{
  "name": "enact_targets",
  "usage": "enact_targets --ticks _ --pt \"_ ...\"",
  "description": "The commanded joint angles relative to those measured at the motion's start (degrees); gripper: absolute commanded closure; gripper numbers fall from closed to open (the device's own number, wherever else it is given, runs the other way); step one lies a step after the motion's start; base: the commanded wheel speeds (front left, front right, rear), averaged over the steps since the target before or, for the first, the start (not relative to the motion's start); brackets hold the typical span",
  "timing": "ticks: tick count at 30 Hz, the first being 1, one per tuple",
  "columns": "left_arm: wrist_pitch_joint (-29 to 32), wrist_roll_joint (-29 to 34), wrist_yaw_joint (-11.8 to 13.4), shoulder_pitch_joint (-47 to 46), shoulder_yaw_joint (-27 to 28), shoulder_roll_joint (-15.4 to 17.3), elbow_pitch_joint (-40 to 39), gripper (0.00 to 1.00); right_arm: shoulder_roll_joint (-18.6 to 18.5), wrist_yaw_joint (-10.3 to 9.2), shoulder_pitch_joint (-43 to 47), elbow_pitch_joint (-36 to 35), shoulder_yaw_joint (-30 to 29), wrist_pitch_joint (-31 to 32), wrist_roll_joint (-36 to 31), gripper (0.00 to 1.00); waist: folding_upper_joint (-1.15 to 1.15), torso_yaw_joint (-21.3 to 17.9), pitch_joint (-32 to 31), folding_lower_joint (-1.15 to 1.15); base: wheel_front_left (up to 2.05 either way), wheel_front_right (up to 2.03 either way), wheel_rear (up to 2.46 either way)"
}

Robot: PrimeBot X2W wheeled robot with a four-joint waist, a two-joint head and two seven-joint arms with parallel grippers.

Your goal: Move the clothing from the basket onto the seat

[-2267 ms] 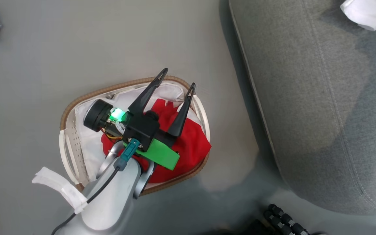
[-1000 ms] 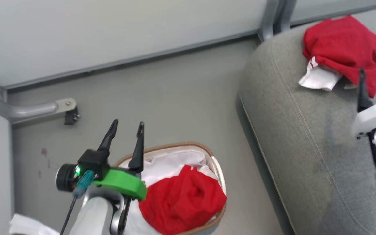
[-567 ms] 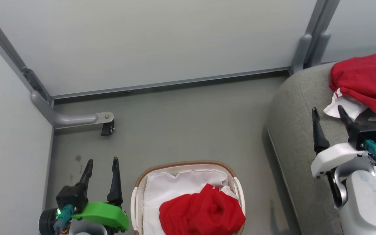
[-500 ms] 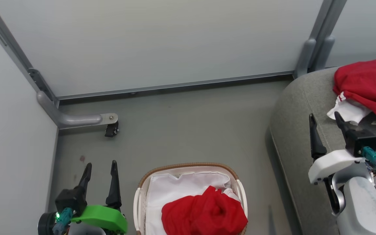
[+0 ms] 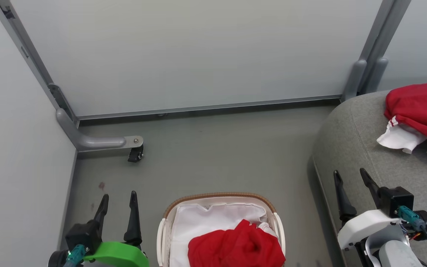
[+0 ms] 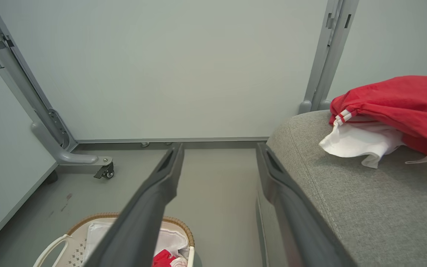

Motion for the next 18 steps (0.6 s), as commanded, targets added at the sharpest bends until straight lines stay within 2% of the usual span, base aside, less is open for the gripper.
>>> enact_targets --ticks 1,18 --pt "-0.05 -0.06 0.24 0.94 -0.01 0.03 -0.04 0.00 -0.28 -0.08 0.92 -0.36 0.22 -0.13 0.67 0.00 0.00 -0.21 -0.04 0.00 0.00 0.00 0.00" --pt "-0.05 -0.11 0.46 0.15 -0.88 0.03 1.06 0.00 -0.26 -0.08 0.18 -1.08 0.58 -0.14 0.95 0.00 0.00 -1.01 0.24 0.00 0.00 0.00 0.00"
